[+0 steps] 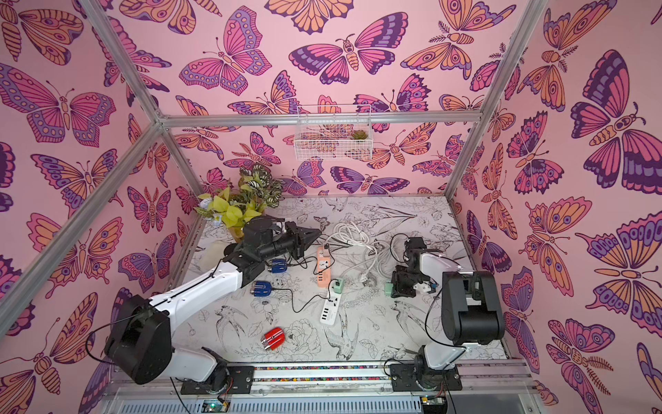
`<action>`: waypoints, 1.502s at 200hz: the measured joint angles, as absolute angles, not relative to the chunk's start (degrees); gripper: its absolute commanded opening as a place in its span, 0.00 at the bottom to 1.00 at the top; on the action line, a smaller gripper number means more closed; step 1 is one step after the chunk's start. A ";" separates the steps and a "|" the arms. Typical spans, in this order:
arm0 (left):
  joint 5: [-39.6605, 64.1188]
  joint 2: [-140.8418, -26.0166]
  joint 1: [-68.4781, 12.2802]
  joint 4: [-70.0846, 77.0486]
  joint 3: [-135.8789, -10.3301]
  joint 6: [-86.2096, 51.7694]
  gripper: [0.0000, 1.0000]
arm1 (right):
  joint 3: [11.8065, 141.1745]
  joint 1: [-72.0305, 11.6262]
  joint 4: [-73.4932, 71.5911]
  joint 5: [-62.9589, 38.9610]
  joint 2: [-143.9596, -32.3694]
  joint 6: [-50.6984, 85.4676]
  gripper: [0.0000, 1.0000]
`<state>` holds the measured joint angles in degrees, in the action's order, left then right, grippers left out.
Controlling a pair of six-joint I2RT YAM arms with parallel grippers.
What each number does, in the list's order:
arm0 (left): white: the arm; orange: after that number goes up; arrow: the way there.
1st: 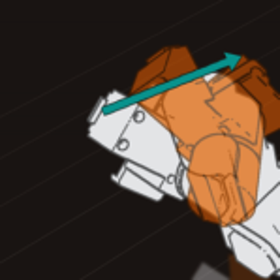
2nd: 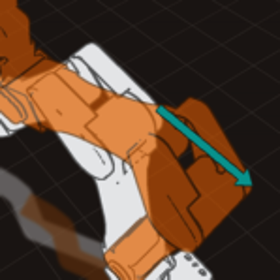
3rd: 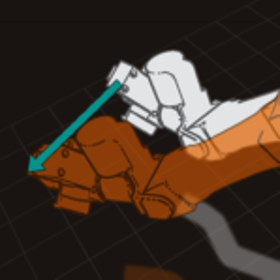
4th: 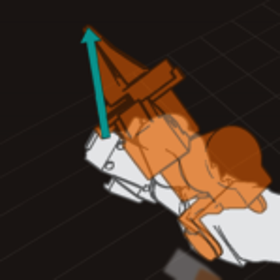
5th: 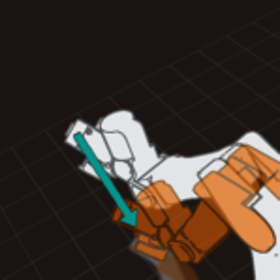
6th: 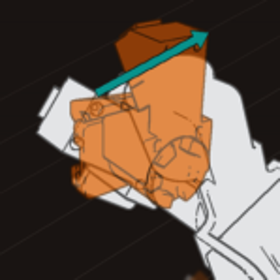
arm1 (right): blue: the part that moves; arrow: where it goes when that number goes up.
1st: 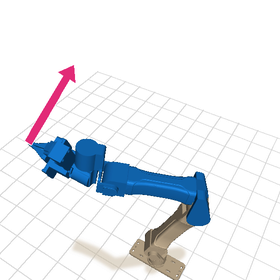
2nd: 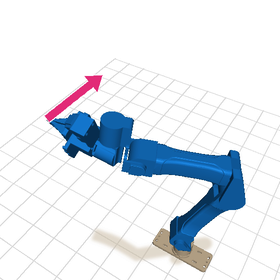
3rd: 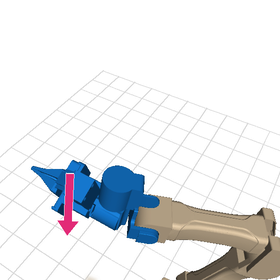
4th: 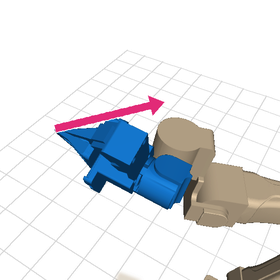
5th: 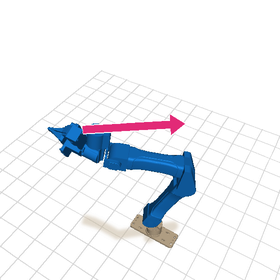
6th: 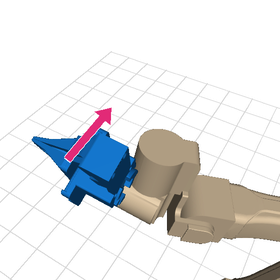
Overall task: Charge the electric shaver
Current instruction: Pick up the plug from the center of the board, then insert the charging cable into the plug.
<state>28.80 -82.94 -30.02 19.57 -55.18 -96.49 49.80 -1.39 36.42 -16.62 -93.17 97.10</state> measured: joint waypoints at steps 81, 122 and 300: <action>27.16 -84.58 -30.02 21.56 -55.18 -90.96 0.00 | 59.77 -6.72 44.18 -18.90 -78.87 89.52 0.00; 27.27 -90.63 -30.04 31.44 -55.02 -88.51 0.00 | 64.60 -15.00 37.56 -27.38 -79.94 91.68 0.00; 24.08 -94.96 -32.18 33.19 -58.43 -99.96 0.00 | 50.22 -17.41 -28.45 -24.62 -85.91 100.79 0.00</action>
